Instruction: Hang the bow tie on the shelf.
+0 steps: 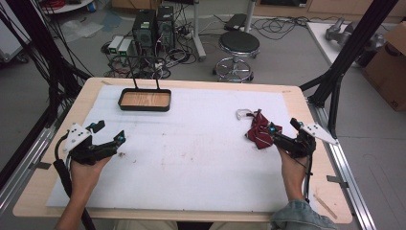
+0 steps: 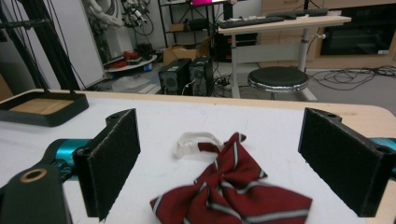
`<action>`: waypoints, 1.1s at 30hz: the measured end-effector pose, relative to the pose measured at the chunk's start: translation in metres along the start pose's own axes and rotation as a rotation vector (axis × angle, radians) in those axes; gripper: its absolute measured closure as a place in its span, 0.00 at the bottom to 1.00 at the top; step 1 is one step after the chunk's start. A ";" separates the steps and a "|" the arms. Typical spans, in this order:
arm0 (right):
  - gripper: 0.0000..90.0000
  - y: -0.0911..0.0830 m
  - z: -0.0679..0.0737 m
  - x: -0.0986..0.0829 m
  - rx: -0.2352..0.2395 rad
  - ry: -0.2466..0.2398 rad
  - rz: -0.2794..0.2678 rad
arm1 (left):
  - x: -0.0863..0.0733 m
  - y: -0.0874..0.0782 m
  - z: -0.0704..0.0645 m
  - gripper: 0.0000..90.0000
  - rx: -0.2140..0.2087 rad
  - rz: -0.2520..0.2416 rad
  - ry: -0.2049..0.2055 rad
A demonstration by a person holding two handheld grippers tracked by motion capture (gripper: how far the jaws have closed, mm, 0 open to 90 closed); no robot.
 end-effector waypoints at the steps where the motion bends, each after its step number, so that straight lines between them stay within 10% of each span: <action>1: 0.13 0.005 -0.001 0.002 -0.003 0.000 0.008 | 0.000 0.000 0.000 0.20 0.000 0.000 0.000; 9: 0.13 0.041 -0.004 0.008 0.005 0.029 0.045 | 0.000 0.000 -0.003 0.20 -0.009 0.000 0.006; 17: 0.19 0.086 -0.011 -0.016 -0.039 0.041 0.192 | -0.003 0.001 -0.004 0.20 -0.016 0.008 0.012; 33: 0.48 0.110 -0.017 -0.060 -0.059 0.058 0.384 | -0.006 0.003 -0.006 0.20 -0.022 0.018 0.017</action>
Point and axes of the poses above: each handheld gripper's, and its own axes: y roughly forward along the jaws, x roughly out of its top, z roughly to its left, the point moved 8 cm from there along y, roughly forward along the jaws, and after that the axes turned 3 degrees about z, right-handed, at the moved point
